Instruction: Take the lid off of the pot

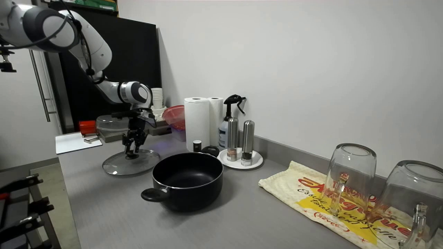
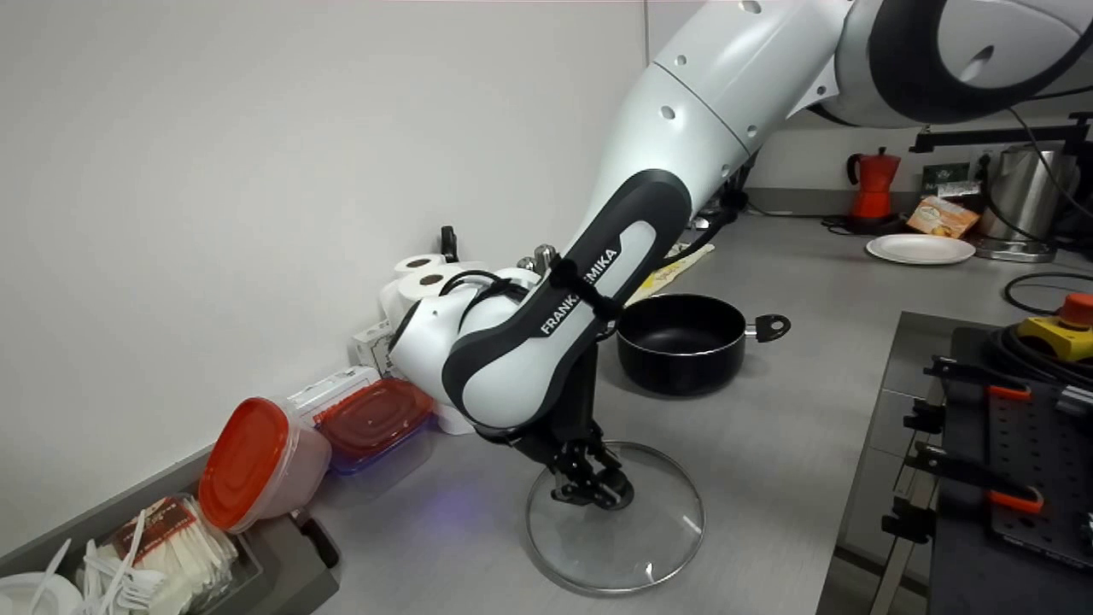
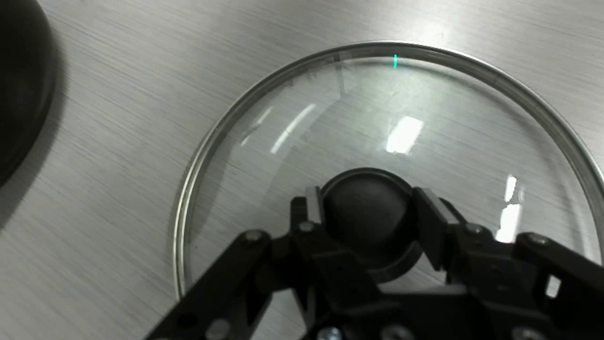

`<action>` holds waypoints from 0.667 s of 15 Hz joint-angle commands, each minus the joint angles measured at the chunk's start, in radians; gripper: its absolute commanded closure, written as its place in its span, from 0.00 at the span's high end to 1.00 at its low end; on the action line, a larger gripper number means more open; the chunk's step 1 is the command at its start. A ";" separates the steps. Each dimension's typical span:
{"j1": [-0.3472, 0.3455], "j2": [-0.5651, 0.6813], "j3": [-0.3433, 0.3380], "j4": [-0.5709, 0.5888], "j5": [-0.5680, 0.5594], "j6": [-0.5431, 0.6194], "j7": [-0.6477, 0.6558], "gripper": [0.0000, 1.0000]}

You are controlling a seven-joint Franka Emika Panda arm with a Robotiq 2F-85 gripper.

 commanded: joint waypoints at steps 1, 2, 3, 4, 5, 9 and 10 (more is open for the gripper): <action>0.008 0.005 -0.011 0.008 0.009 -0.004 -0.004 0.74; 0.008 0.006 -0.012 0.008 0.008 -0.003 -0.004 0.51; 0.008 0.007 -0.012 0.008 0.008 -0.002 -0.004 0.57; 0.008 0.009 -0.012 0.008 0.008 -0.002 -0.004 0.64; 0.008 0.009 -0.012 0.008 0.008 -0.002 -0.004 0.97; 0.007 0.006 -0.018 0.008 0.006 -0.004 -0.005 0.91; 0.006 0.003 -0.019 0.008 0.005 -0.005 -0.005 0.96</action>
